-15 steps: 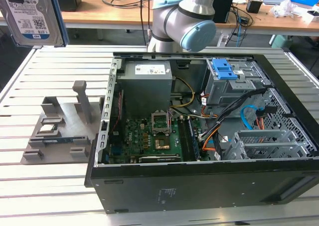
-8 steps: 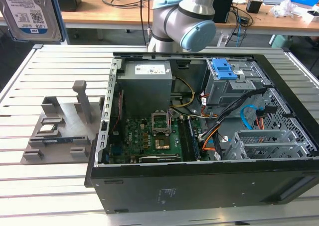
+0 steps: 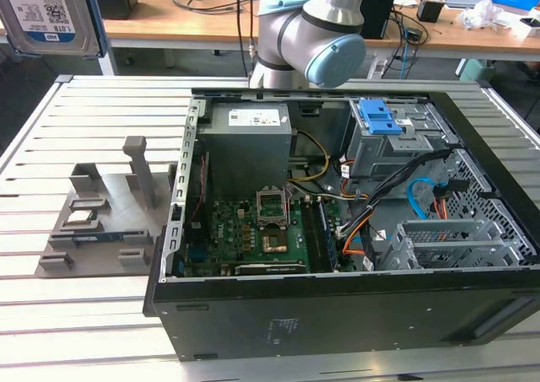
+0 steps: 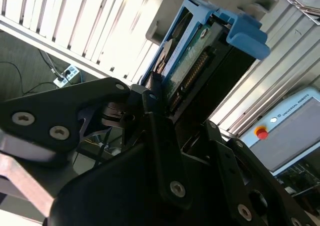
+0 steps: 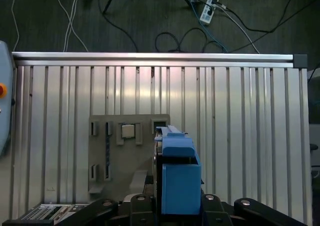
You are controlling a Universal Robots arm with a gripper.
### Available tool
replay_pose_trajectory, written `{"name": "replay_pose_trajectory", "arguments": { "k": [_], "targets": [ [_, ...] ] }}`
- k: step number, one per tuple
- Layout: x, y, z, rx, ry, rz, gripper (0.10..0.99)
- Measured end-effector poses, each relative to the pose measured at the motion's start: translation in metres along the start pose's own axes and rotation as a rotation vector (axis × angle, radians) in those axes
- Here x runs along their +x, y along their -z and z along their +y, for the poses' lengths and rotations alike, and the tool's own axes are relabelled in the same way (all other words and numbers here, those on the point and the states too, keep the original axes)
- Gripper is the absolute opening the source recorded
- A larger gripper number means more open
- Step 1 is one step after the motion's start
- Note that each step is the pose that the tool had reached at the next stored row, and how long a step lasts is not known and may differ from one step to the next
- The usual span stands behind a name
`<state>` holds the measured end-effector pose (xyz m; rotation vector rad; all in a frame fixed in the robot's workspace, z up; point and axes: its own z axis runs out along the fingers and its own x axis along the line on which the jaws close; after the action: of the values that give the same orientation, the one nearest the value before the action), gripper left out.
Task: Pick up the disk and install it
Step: 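Pick up the disk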
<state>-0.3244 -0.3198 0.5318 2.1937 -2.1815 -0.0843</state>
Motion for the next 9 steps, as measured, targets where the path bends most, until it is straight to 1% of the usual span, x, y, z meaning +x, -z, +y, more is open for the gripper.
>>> {"name": "replay_pose_trajectory", "arguments": {
  "k": [2,4,9],
  "targets": [
    [-0.0001,0.0051,0.0002,-0.001,0.000,0.0000,0.361],
    [-0.0002,0.0086,0.0005,-0.001,0.000,0.0000,0.361],
    [-0.0001,0.0088,-0.0002,-0.001,0.000,0.0001,0.361]
  ]
}}
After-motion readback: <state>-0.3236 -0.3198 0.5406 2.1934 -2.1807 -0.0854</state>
